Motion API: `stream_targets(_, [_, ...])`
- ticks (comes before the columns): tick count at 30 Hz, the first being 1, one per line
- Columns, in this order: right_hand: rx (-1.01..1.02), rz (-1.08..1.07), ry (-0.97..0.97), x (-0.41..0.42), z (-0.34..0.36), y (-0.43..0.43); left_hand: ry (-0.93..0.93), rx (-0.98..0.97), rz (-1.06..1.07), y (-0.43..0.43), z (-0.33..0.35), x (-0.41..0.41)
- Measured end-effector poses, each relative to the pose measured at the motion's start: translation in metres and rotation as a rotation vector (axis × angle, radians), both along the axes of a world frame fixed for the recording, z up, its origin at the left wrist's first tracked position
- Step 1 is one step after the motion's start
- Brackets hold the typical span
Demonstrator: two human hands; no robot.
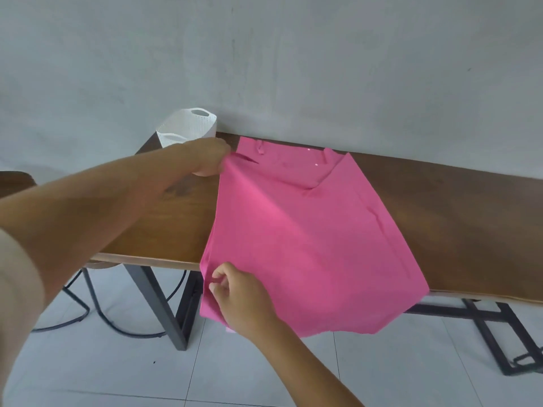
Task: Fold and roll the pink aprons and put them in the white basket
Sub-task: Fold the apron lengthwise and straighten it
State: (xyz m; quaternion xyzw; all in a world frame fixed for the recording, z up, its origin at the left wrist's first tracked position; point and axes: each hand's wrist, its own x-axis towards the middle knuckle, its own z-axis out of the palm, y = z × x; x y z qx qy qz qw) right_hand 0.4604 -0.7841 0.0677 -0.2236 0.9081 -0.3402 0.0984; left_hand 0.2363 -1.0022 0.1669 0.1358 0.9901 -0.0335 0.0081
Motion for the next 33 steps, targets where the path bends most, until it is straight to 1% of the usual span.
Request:
stream_targets(3, [0.053,0.029,-0.016,0.001,-0.009,0.001,-0.064,0.019,0.032,0.003,0.000,0.021])
stream_targets(7, [0.091,0.024,-0.004,0.000,-0.013,0.013,-0.102,0.052,0.052,-0.006,-0.023,0.039])
stream_targets(13, [0.147,-0.017,0.023,-0.011,-0.010,0.038,-0.090,0.133,0.009,-0.012,-0.057,0.052])
stream_targets(19, [0.197,-0.079,0.039,-0.028,0.000,0.065,-0.100,0.210,-0.008,-0.005,-0.076,0.054])
stream_targets(26, [0.272,-0.139,0.082,-0.054,0.011,0.107,-0.109,0.335,-0.016,0.035,-0.097,0.044])
stream_targets(33, [0.285,-0.172,0.106,-0.094,0.009,0.143,-0.096,0.326,-0.027,0.093,-0.119,0.013])
